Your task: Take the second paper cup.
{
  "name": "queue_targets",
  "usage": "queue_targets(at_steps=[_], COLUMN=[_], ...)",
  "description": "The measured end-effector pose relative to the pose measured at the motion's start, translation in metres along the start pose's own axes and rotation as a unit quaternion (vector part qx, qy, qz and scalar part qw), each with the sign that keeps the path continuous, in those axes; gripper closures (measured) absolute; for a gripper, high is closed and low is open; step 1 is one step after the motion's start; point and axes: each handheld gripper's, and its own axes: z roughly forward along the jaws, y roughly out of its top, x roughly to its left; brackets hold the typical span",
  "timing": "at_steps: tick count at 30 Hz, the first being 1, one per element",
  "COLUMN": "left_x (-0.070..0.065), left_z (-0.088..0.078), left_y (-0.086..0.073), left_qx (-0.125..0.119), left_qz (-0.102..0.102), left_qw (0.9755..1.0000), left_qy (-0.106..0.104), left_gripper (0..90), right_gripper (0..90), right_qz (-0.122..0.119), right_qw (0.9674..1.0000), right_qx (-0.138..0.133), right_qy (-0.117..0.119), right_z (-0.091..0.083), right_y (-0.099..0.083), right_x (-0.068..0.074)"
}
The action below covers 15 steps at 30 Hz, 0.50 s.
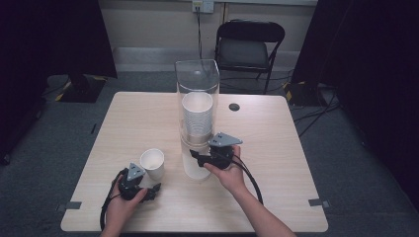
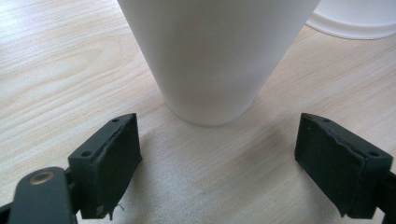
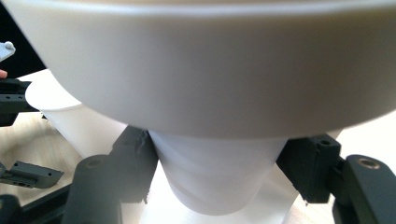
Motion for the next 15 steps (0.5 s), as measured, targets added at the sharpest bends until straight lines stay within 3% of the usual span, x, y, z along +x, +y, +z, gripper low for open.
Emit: queue_targets(at_steps=[1,2,3,4,5,6,7,9,10,15], left_x=[0.0,0.0,0.0,0.0,0.0,0.0,0.0,0.0,0.0,0.0], left_z=[0.0,0.0,0.0,0.0,0.0,0.0,0.0,0.0,0.0,-0.001], left_y=[0.0,0.0,0.0,0.0,0.0,0.0,0.0,0.0,0.0,-0.001], left_qx=[0.0,0.0,0.0,0.0,-0.001,-0.001,-0.001,-0.001,-0.001,0.0], left_qz=[0.0,0.0,0.0,0.0,0.0,-0.001,-0.003,-0.003,0.0,0.0], left_qw=[1.0,1.0,1.0,1.0,1.0,1.0,1.0,1.0,1.0,1.0], left_qy=[0.0,0.0,-0.001,-0.001,-0.001,0.0,-0.001,-0.002,-0.002,-0.001], left_gripper=[14.0,14.0,14.0,14.0,14.0,13.9,13.7,13.5,13.5,13.5], right_gripper=[34.3,36.9,36.9,36.9,36.9,36.7,35.8,35.5,35.2,33.9], right_qz=[0.0,-0.007,-0.007,-0.03,-0.03,0.002,0.017,0.009,0.008,-0.008], right_qw=[1.0,0.9996,0.9996,0.9939,0.9939,0.9967,0.9979,0.9977,0.9966,0.9943], right_qx=[0.0,0.026,0.026,0.106,0.106,0.079,0.062,0.067,0.081,0.106], right_qy=[0.0,-0.001,-0.001,-0.007,-0.007,-0.018,-0.012,-0.005,0.003,0.006], right_z=[0.0,0.002,0.002,0.014,0.014,0.011,0.005,0.005,0.004,-0.005], right_y=[0.0,-0.002,-0.002,-0.032,-0.032,-0.047,-0.052,-0.049,-0.046,-0.044], right_x=[0.0,0.0,0.0,-0.002,-0.002,-0.004,0.001,0.003,0.003,-0.01])
